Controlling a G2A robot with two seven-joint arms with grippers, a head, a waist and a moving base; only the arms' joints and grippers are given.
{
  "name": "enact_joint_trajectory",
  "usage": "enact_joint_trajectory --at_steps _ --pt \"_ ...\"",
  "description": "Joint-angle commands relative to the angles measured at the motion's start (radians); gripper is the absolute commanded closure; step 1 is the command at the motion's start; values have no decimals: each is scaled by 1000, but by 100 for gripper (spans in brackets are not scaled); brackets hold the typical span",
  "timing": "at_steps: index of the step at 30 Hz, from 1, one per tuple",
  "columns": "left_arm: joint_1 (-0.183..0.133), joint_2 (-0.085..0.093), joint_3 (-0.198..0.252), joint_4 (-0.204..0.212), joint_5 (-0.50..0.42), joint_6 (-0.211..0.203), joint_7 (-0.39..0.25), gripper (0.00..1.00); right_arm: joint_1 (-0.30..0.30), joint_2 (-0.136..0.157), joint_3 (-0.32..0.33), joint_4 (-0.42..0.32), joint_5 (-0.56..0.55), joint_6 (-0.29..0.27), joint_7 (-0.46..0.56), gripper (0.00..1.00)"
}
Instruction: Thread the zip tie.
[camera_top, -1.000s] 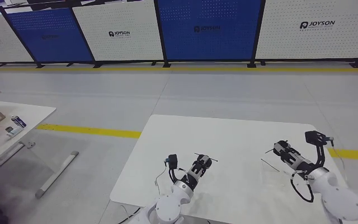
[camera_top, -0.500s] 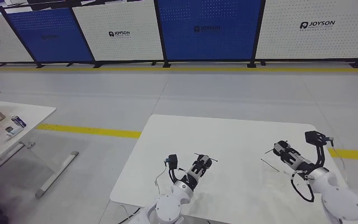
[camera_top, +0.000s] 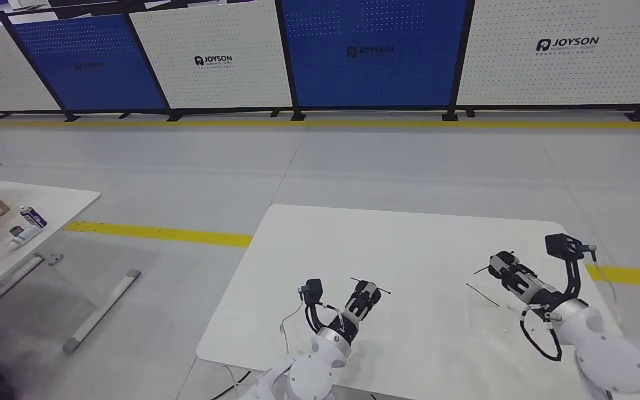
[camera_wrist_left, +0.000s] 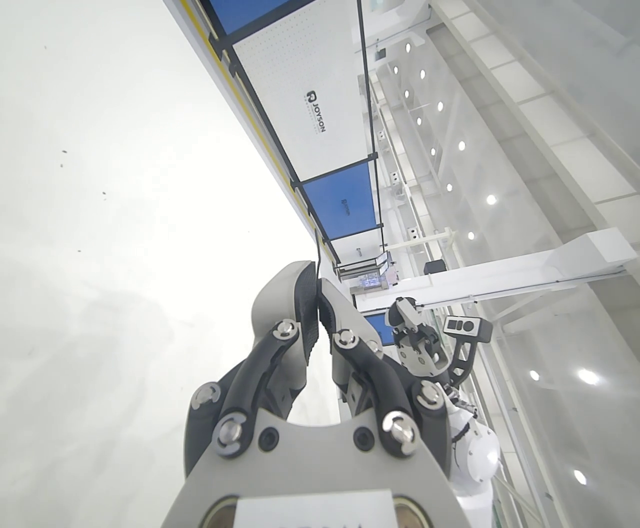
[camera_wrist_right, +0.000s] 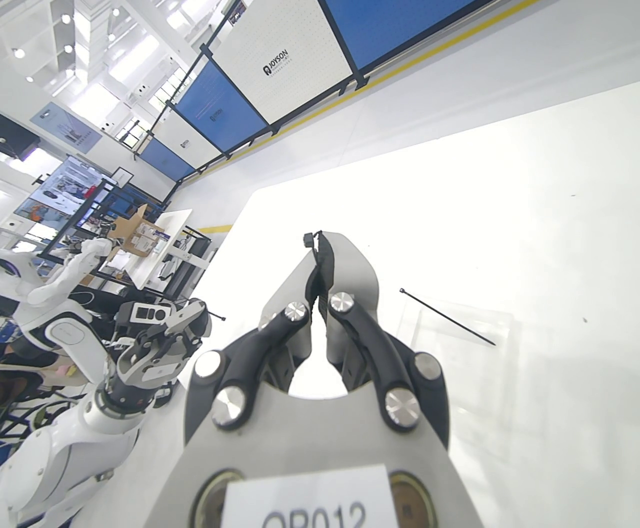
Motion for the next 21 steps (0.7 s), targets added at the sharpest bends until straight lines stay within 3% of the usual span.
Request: enact_joint_trajectory --at_steps 1,5,9,21 --pt "0 0 0 0 0 0 0 100 -20 0 14 -15 41 -46 -18 100" --pt "0 0 0 0 0 0 0 100 -92 -2 37 -74 102 -136 -78 100" --pt "0 0 0 0 0 0 0 100 -133 -11 0 -136 66 -71 -174 100" --pt "0 0 0 0 0 0 0 100 -133 -11 0 -136 66 -71 -174 100"
